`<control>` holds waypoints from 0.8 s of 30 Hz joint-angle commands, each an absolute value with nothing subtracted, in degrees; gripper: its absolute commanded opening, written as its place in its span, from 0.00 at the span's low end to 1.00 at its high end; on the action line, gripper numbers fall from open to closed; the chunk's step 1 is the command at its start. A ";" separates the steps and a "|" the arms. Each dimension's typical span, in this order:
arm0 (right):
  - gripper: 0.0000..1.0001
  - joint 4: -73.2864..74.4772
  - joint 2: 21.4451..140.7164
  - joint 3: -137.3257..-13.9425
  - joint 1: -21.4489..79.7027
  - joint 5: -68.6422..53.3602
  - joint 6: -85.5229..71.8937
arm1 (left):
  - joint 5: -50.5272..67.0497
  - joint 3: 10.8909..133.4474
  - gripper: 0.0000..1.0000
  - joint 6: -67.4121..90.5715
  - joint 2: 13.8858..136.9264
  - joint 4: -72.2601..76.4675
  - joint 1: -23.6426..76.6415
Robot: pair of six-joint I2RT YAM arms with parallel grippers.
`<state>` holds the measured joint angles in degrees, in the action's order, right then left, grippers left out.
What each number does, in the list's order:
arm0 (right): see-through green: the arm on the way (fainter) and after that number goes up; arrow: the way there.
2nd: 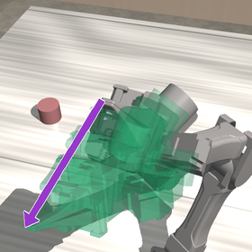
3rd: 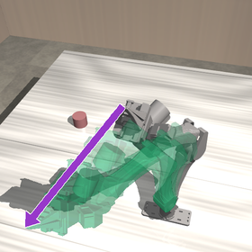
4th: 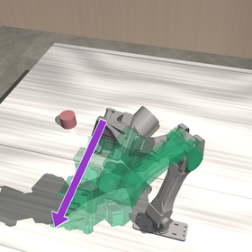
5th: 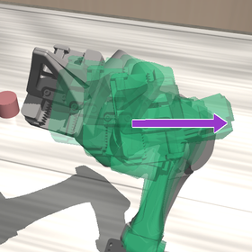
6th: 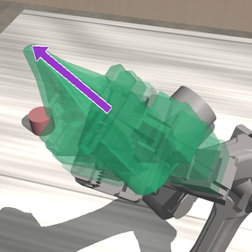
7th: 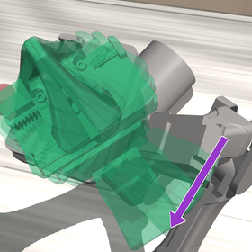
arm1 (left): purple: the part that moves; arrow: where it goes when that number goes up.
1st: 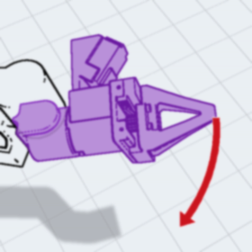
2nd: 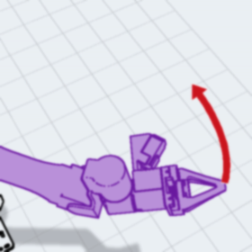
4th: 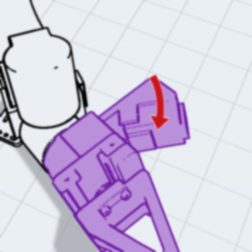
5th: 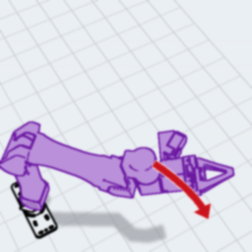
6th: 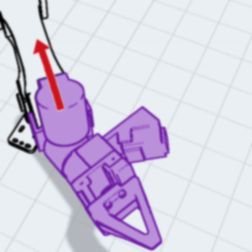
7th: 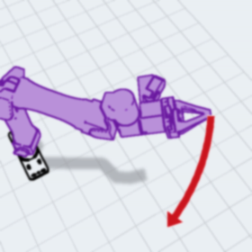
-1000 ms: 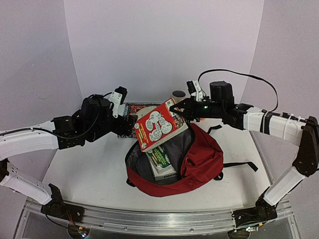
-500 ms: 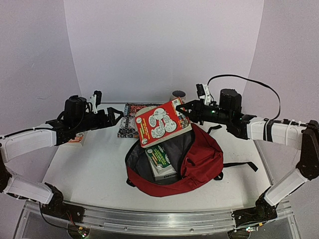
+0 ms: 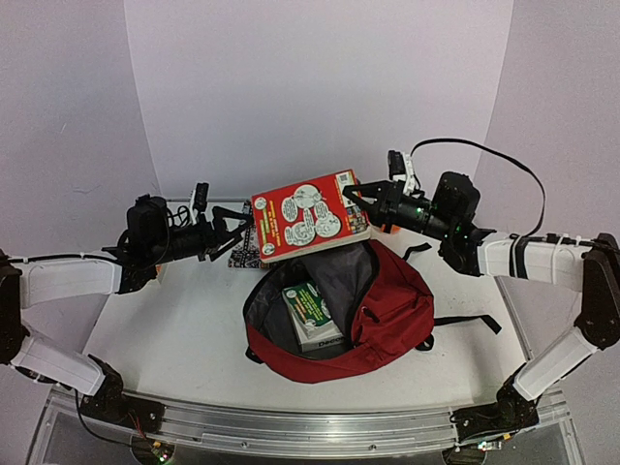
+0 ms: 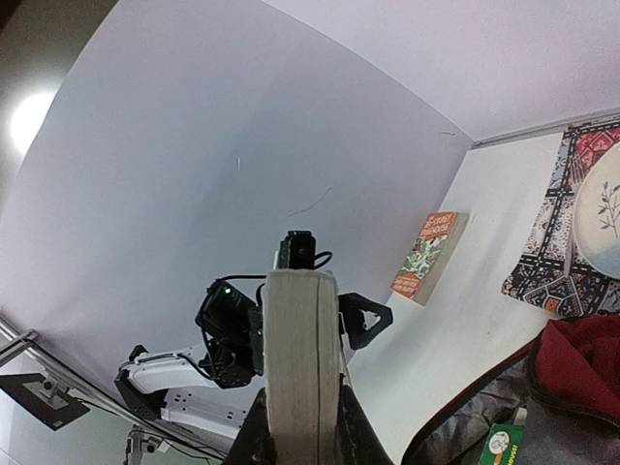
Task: Pack the student bag
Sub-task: Pass from the right arm to the left
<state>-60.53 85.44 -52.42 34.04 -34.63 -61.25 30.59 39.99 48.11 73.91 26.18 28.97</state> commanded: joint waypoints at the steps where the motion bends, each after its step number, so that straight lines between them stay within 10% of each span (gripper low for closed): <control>1: 0.00 -71.55 86.46 -54.64 33.97 -36.17 -64.92 | 36.26 39.23 1.00 54.46 74.20 38.21 29.00; 24: 0.00 -77.07 87.76 -52.95 33.87 -34.53 -68.24 | 34.69 32.00 0.99 68.34 73.57 58.11 30.59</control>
